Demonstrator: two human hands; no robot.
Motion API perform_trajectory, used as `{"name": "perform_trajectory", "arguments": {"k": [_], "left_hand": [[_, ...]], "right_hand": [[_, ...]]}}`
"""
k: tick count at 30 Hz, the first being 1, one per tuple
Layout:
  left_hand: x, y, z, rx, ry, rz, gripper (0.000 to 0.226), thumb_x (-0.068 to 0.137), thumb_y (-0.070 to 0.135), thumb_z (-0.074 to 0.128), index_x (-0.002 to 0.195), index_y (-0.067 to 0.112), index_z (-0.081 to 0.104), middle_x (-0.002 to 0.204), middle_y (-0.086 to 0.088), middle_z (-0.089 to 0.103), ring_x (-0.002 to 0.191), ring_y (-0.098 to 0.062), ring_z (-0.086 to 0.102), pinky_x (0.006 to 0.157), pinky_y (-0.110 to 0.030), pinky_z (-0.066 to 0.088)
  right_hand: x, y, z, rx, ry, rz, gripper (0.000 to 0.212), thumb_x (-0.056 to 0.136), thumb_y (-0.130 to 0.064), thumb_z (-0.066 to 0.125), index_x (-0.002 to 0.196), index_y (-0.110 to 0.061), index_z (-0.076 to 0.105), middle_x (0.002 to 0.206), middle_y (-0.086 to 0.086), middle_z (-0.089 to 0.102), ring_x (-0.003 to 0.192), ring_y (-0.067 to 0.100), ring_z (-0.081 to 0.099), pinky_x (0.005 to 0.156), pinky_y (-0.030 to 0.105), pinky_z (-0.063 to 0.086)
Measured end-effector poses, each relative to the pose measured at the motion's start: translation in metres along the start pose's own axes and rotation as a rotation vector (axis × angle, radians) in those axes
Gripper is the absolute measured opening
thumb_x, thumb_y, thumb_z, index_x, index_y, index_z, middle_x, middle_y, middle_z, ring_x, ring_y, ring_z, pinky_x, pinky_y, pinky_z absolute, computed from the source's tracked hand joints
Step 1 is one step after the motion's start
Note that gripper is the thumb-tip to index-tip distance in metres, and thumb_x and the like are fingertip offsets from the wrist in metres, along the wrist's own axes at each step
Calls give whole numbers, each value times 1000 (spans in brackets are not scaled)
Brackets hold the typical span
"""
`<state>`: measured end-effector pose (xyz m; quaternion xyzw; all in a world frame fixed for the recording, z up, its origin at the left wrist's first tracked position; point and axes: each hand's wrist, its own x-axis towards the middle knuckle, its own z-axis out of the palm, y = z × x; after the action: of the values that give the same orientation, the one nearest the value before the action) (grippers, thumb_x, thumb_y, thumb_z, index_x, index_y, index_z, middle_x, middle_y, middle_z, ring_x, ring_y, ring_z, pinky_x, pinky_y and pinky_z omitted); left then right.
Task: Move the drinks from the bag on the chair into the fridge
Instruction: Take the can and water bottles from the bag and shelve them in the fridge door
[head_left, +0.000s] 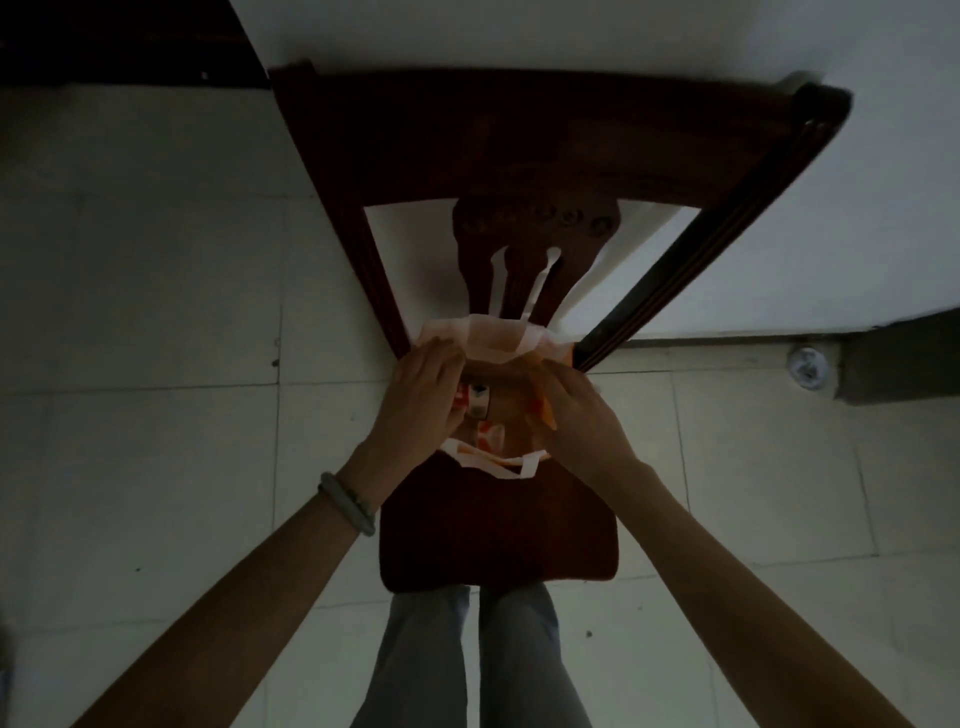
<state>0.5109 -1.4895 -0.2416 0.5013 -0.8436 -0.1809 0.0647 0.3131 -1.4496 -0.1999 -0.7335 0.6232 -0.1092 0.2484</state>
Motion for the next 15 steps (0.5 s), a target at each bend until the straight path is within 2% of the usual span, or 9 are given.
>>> {"name": "perform_trajectory", "arguments": {"k": [4,7,9,11,13,15], "left_hand": [[31,-3,35,13,-125,62,45,77,19,66,118,6,53,125,-15,53,118,-31,47,99,-44,39],[55,-1,77,145,-273,128,33,82,29,63,110,13,55,116,-7,58,104,-24,55,89,-38,44],[65,1,107,184,-354,115,24,85,29,58,105,16,55,110,-3,60,99,-20,57,87,-35,44],[69,-1,134,246,-440,67,25,90,30,51,113,19,52,115,-1,58,102,-18,56,88,-34,45],[76,-5,158,295,-511,16,32,94,30,44,124,19,46,125,-2,54,109,-19,54,91,-34,44],[81,-9,176,289,-563,-83,41,95,33,42,133,18,38,134,-5,48,119,-23,47,98,-38,37]], "right_hand": [[21,21,13,-5,-37,-49,49,76,-3,69,122,0,52,124,23,54,104,38,58,81,41,50],[26,36,19,20,-37,-36,51,76,-3,70,123,-1,50,125,23,53,104,37,58,81,29,41],[31,43,24,20,-10,-57,50,72,-2,73,118,1,54,118,23,58,96,36,62,75,26,44],[38,48,32,37,-14,-65,44,76,-6,69,117,0,55,117,22,59,97,36,61,72,27,45],[48,54,40,31,-41,-67,41,83,-16,57,122,-4,51,123,21,55,106,37,56,76,34,48],[52,63,46,-6,-78,-85,42,86,-24,42,123,-6,50,122,20,54,107,37,54,75,41,52]]}}
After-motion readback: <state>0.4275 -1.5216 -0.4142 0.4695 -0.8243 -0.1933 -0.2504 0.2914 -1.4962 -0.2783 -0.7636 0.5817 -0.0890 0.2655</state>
